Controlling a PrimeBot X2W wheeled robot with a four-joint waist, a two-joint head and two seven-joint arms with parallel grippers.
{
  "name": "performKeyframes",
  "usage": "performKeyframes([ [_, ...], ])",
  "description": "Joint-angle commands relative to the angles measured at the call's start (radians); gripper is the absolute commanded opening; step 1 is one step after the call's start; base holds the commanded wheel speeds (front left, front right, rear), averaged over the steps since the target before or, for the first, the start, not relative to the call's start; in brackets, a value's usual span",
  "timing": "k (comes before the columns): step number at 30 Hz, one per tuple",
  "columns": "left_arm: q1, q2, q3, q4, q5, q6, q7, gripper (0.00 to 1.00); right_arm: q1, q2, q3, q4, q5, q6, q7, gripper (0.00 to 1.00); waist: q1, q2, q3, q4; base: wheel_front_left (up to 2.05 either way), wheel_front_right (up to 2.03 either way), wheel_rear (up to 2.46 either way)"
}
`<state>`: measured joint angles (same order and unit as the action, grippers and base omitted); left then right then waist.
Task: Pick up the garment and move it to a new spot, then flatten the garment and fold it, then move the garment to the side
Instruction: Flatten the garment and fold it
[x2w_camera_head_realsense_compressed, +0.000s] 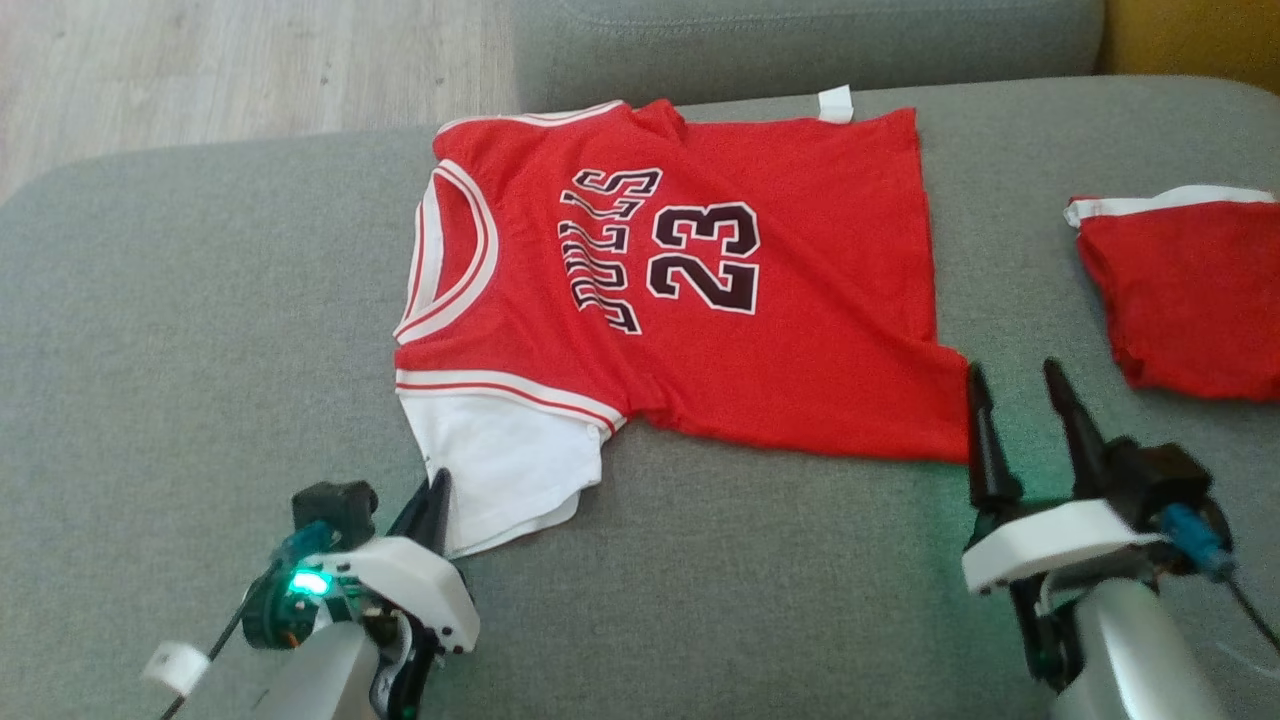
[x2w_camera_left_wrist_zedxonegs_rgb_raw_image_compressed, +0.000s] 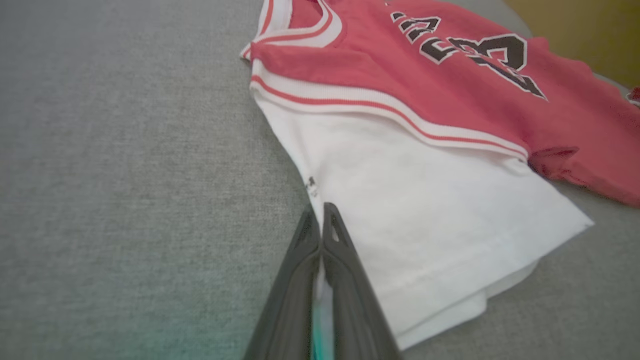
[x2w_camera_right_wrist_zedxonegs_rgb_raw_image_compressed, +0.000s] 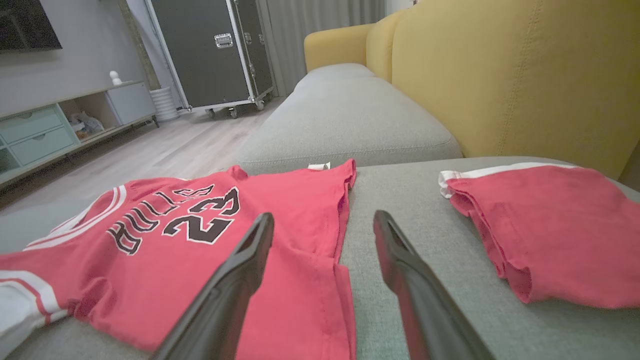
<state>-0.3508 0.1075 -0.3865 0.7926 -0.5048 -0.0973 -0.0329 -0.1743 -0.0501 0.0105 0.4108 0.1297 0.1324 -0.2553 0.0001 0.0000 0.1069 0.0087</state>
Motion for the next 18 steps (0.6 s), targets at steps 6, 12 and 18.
performKeyframes([
  [6,-0.015,0.027,0.058,-0.092,-0.021,-0.011,-0.154,0.0,-0.046,0.0,0.009,0.094,-0.055,-0.002,-0.006,1.0,-0.0001,0.0,-0.031,-0.003,0.0,0.0,0.0],
  [12,-0.004,0.03,0.082,-0.218,-0.001,-0.008,-0.221,0.0,-0.078,0.0,-0.009,0.246,-0.058,-0.002,0.029,1.0,-0.0001,0.0,-0.041,0.013,0.0,0.0,0.0],
  [18,0.017,0.025,0.089,-0.289,0.019,-0.011,-0.227,0.0,-0.134,0.0,-0.015,0.354,-0.026,-0.002,0.055,1.0,-0.0001,0.0,-0.035,0.03,0.0,0.0,0.0],
])
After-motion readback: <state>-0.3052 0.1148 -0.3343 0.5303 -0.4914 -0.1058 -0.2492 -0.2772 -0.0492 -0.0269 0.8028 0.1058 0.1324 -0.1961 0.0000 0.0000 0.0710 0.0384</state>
